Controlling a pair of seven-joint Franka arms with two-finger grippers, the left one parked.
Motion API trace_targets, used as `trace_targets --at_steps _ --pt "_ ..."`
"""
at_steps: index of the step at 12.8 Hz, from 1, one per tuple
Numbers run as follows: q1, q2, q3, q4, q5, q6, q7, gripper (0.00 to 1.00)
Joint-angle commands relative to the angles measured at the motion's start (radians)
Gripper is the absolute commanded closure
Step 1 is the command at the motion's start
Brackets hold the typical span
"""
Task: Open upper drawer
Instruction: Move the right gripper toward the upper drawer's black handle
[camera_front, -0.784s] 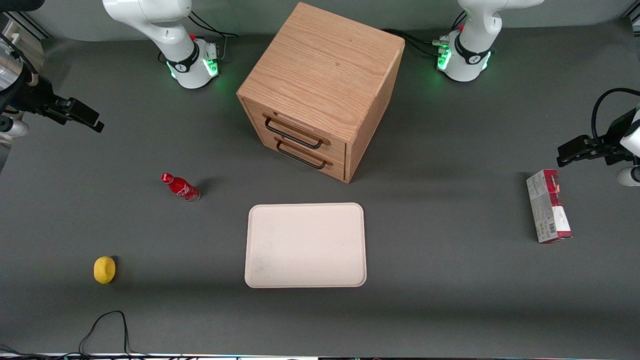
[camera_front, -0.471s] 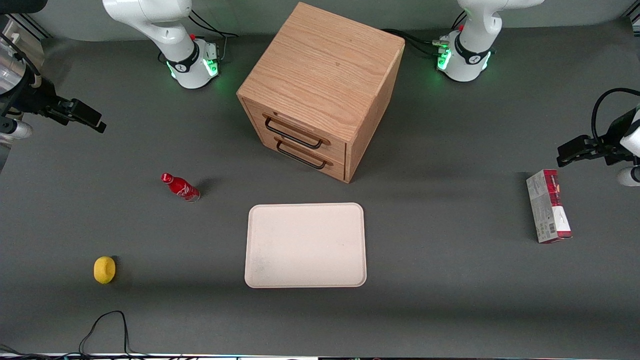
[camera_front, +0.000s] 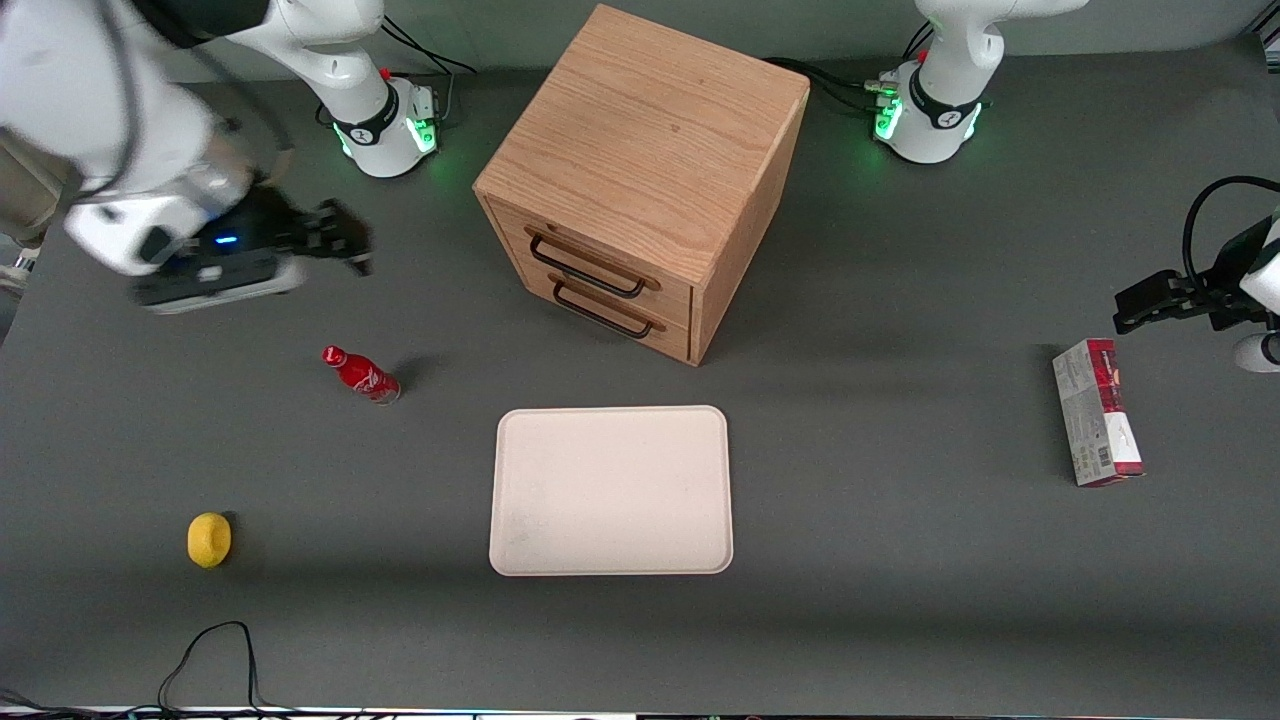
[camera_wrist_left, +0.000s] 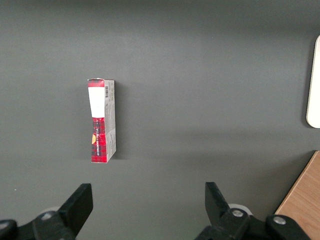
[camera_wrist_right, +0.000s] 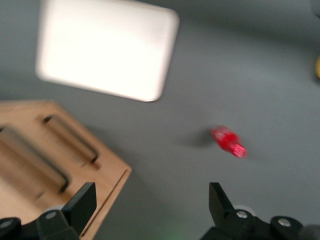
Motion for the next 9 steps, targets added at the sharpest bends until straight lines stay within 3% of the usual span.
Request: trace_targets --at_steps 1,4,7,9 --pt "-0.007 0.087 0.108 0.114 -0.024 -0.039 -0.256 0.0" --pt "-0.006 0.136 0.209 0.147 -0.006 -0.044 -0.338 0.0" --pt "0.009 0.189 0.22 0.122 0.065 -0.046 -0.347 0.0" --pt "0.011 0.238 0.251 0.093 0.071 -0.044 -0.344 0.0"
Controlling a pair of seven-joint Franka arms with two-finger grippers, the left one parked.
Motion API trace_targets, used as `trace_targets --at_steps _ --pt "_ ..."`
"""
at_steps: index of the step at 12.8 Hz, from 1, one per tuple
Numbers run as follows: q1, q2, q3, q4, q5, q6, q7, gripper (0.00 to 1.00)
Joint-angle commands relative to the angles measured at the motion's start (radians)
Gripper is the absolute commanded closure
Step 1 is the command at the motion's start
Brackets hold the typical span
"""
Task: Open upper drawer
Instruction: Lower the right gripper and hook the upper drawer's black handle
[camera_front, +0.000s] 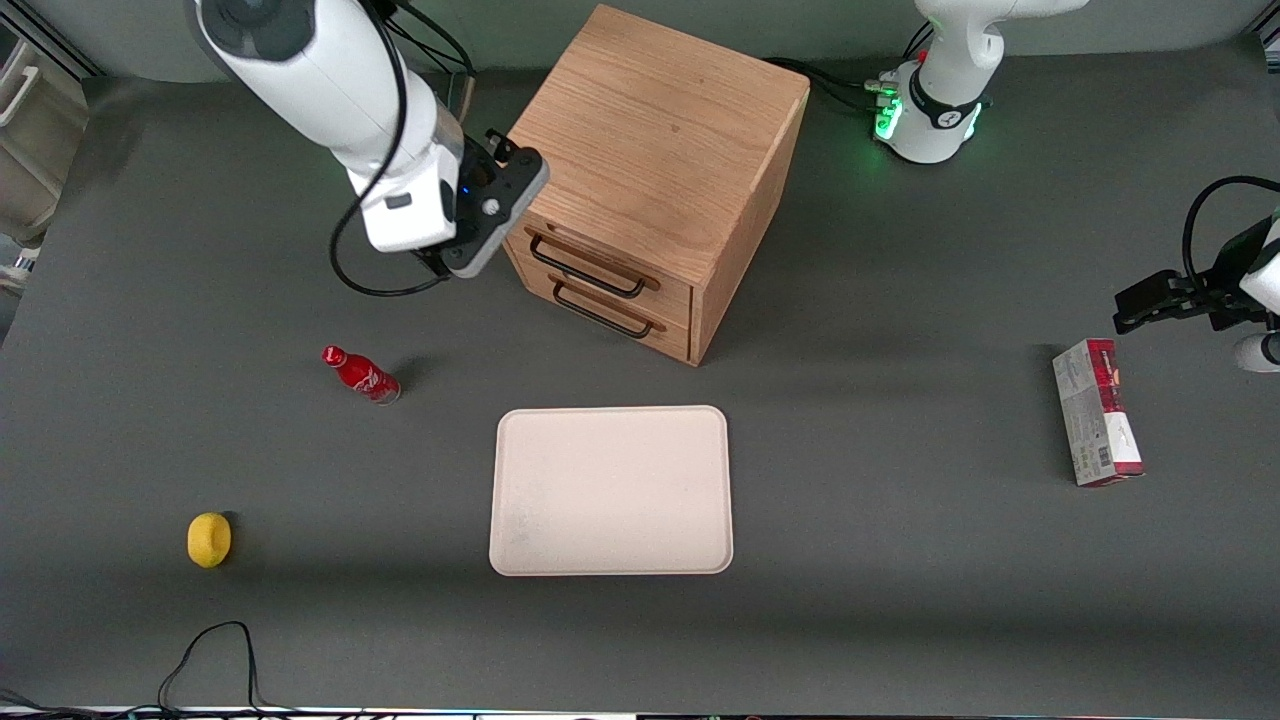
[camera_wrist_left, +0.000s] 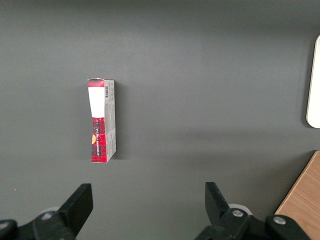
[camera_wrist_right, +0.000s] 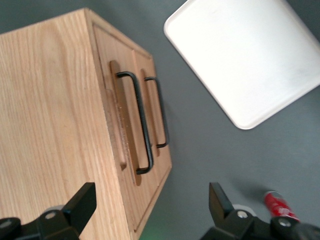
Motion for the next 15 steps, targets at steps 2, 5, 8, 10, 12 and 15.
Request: trace_targets --at_steps 2,5,8,10,12,15 --pt "0.005 0.104 0.024 -0.014 0.027 0.003 -0.022 0.0" --pt "0.006 0.12 0.024 -0.086 0.022 0.096 -0.023 0.0" --pt "0.006 0.12 0.024 -0.161 0.016 0.202 -0.023 0.0" --pt "0.008 0.12 0.024 -0.201 0.013 0.257 -0.025 0.0" --pt "0.012 0.12 0.024 -0.232 -0.007 0.297 -0.023 0.0" --pt "0.019 0.121 0.024 -0.248 -0.027 0.316 -0.023 0.0"
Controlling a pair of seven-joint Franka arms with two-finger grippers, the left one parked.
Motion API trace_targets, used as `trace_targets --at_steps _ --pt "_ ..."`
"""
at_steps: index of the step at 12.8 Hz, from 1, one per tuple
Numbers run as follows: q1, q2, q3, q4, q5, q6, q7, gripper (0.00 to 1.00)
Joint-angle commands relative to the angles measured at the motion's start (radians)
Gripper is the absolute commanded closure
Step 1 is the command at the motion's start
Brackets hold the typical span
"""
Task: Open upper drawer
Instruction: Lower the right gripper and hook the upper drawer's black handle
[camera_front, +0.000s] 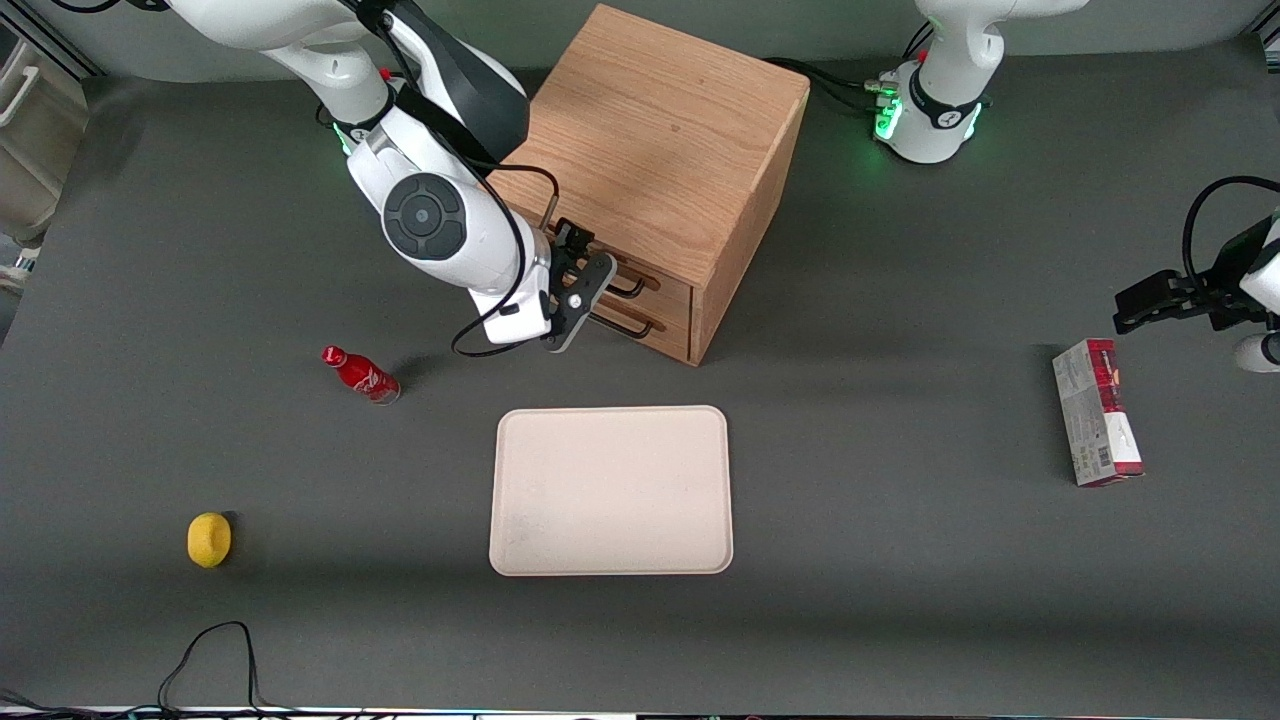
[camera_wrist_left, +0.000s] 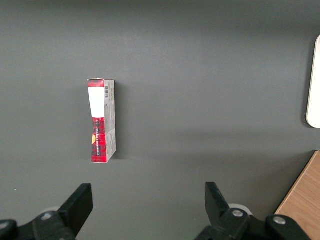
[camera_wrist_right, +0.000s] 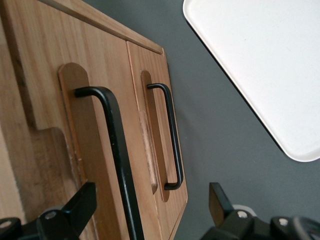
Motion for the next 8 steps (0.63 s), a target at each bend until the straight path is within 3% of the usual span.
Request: trace_targets --at_steps 1,8 --pt "0.005 -0.013 -0.001 -0.021 -0.03 0.023 -0.021 0.0" --pt "0.01 0.039 -0.001 -0.041 -0.104 0.1 -0.021 0.0"
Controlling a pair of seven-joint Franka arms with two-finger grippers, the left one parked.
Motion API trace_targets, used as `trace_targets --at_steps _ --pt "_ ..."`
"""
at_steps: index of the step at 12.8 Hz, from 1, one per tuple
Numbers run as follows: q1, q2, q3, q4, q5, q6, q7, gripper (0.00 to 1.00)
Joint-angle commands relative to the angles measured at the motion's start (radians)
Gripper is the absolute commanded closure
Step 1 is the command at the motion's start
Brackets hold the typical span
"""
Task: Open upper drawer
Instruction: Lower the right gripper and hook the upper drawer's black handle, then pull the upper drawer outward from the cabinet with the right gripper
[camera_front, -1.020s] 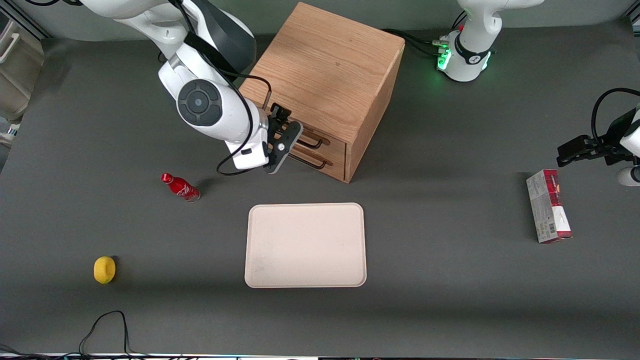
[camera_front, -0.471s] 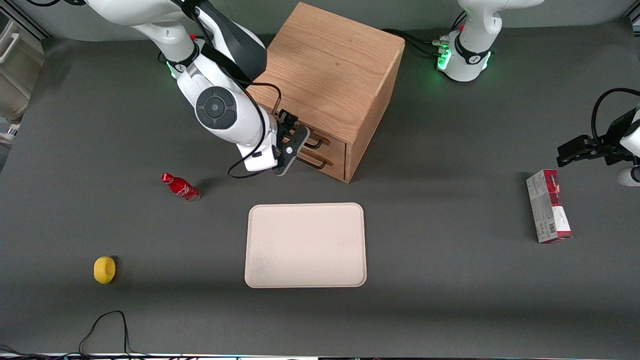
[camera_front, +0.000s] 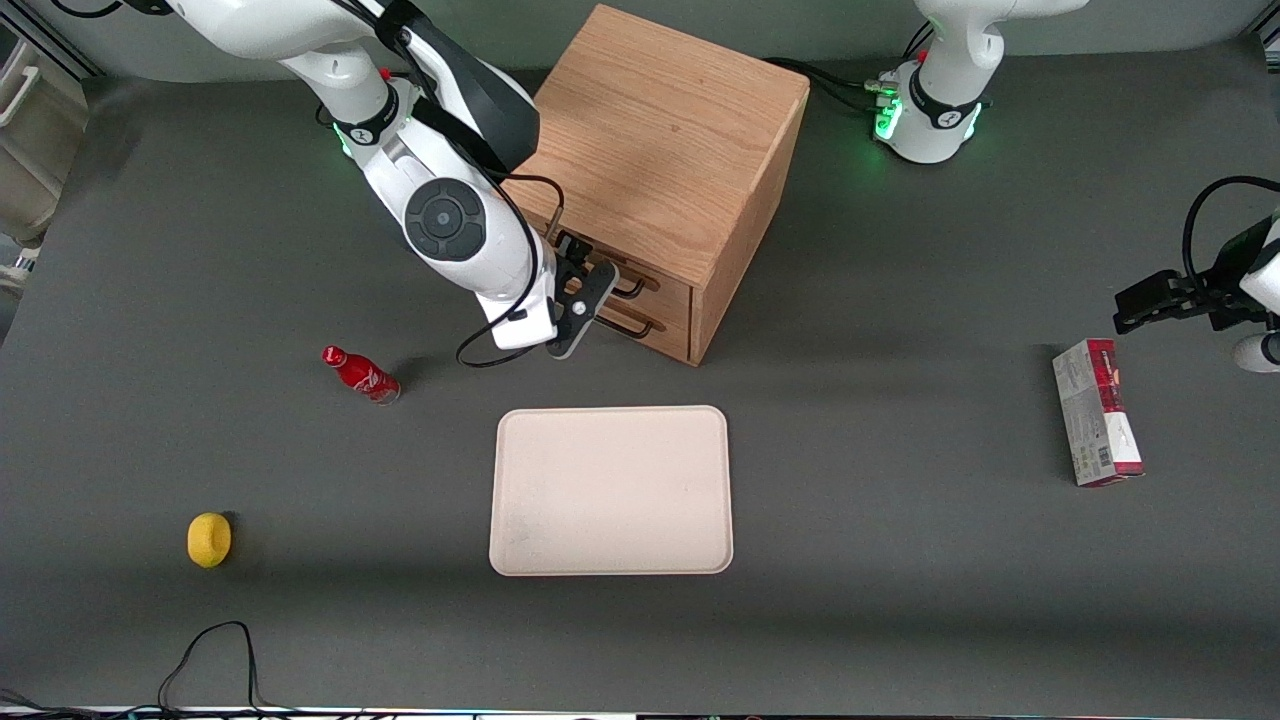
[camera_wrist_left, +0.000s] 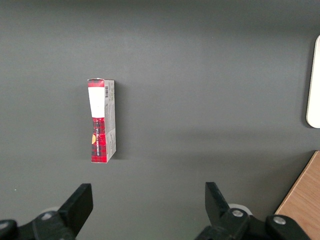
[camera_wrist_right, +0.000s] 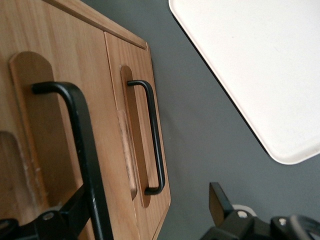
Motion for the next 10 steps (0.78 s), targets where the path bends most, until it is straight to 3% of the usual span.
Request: trace_targets --at_steps 1,6,10 --pt "0.004 0.021 0.0 -0.004 -0.046 0.051 -0.018 0.0" --pt "-0.007 0.067 -0.008 0.055 -0.075 0.055 -0.027 0.0" --pt "-0.016 0.162 -0.012 0.181 -0.139 0.054 -0.022 0.0"
